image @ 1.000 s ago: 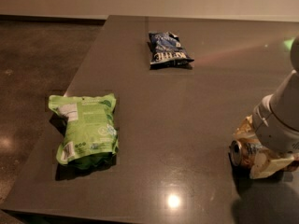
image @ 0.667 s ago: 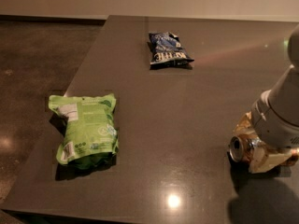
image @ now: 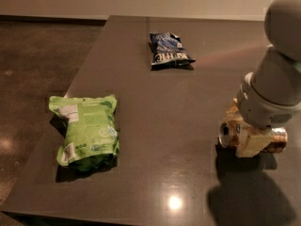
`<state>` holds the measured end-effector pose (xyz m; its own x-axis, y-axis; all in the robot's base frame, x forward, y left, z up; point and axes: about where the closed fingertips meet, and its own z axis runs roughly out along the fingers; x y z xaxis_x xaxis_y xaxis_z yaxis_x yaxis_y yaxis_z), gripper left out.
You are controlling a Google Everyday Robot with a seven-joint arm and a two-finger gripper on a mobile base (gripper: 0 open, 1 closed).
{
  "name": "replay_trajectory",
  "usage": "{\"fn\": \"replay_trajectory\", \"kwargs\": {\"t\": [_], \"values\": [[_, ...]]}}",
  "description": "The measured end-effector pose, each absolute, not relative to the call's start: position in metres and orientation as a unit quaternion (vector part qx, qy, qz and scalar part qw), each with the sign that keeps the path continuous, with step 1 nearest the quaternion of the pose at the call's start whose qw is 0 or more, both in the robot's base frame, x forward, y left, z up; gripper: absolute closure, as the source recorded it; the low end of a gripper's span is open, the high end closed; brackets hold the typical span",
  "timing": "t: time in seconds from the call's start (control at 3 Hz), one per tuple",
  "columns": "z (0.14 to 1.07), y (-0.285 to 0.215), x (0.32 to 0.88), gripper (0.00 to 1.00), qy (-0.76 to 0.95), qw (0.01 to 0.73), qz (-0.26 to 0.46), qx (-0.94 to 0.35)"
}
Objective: Move orange can near blue chip bag
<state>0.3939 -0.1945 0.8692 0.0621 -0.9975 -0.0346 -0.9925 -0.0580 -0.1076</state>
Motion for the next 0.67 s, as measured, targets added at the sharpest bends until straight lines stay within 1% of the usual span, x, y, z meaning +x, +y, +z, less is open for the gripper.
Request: {"fn": "replay_trajectory", "kwargs": {"t": [0.33,0.67], "values": [[0.876,-0.17,0.413,1.0,0.693,0.051,-0.019,-0.719],[0.883,-0.121,0.457,1.0,0.714,0.063,-0.003,-0.697]]}}
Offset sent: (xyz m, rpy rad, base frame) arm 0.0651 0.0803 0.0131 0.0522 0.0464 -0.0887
